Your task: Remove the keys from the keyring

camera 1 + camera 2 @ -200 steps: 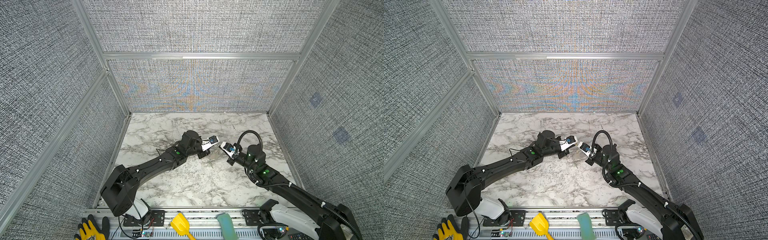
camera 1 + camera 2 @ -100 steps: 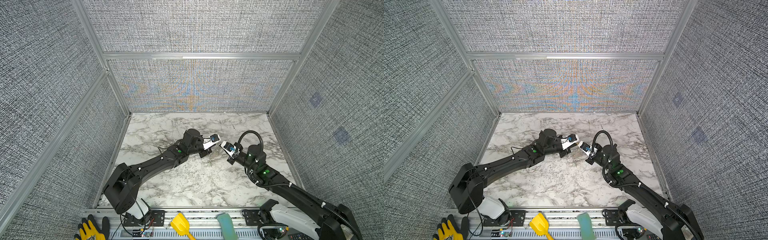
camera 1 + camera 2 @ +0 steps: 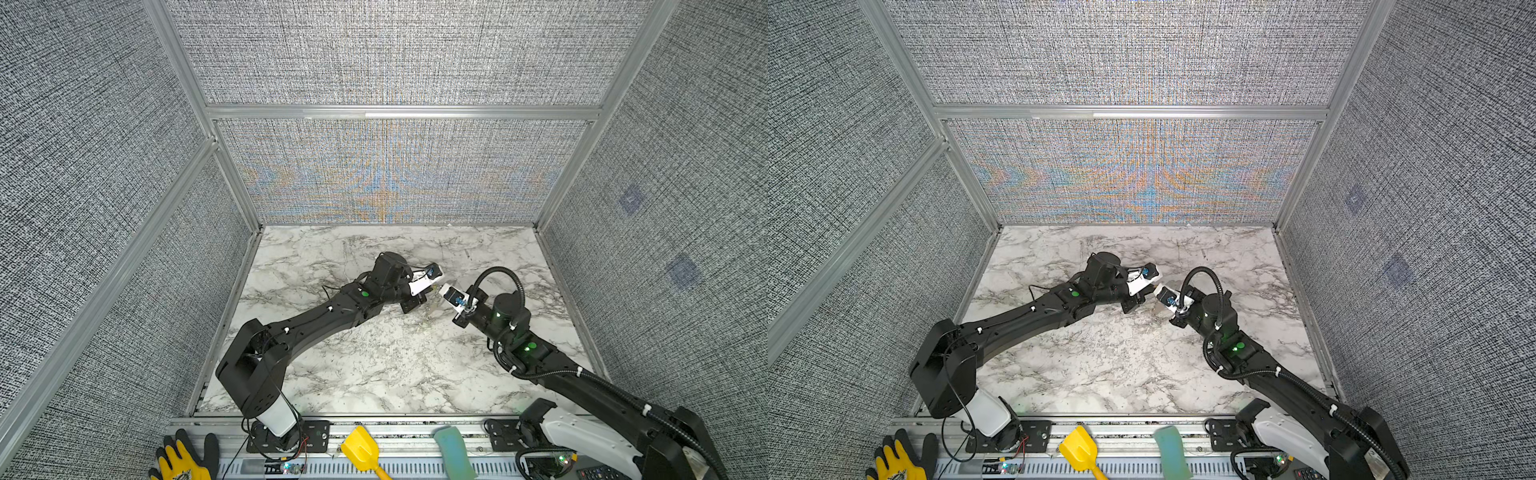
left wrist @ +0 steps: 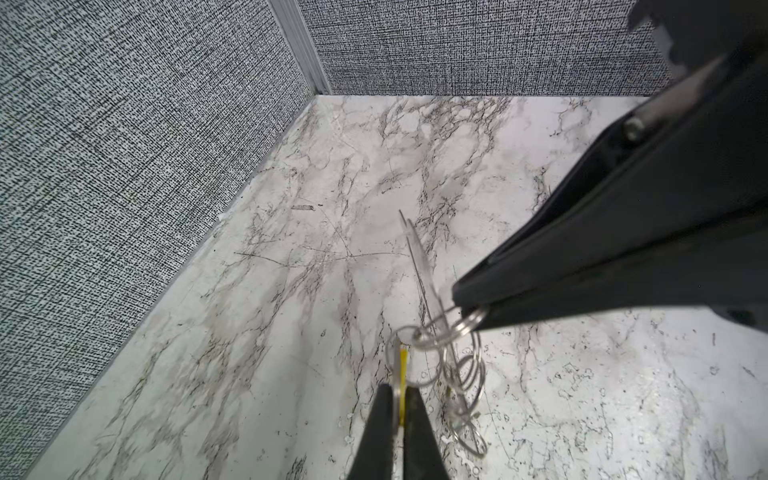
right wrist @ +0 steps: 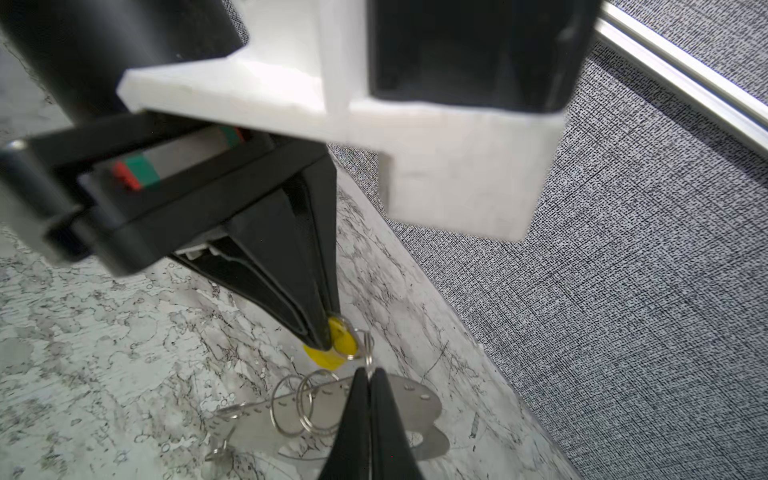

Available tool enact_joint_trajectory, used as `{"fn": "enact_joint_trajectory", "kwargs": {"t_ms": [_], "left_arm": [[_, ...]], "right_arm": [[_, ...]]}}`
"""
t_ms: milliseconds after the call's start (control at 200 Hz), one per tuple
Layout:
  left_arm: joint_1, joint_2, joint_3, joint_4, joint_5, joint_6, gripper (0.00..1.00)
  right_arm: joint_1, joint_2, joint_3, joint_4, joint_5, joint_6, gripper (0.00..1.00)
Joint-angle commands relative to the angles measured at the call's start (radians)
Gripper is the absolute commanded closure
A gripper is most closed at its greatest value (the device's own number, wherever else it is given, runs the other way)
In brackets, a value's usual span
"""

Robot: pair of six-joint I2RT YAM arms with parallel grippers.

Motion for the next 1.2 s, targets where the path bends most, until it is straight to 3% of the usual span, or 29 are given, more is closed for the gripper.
{"fn": "enact_joint_trajectory", "kwargs": {"t_ms": [0, 340, 735, 1196], "left_arm": [[0.002, 0.007, 0.009, -0.043, 0.011, -0.016, 1.00], [0.003, 0.055, 0.086, -0.122, 0.109, -0.003, 1.00], [0.004, 0.096, 0.179, -0.230, 0.134, 0.007, 1.00], [0.006, 0.101, 0.188, -0.285, 0.126, -0.006, 1.00]], "right_arm": [[0.008, 0.001, -0.003, 0.067, 0.081, -0.036, 1.00], [0.013, 0.000, -0.009, 0.091, 0.067, -0.027, 1.00], [0.014, -0.009, -0.011, 0.070, 0.030, -0.023, 1.00], [0.013, -0.005, -0.010, 0.082, 0.179, -0.025, 1.00]]}}
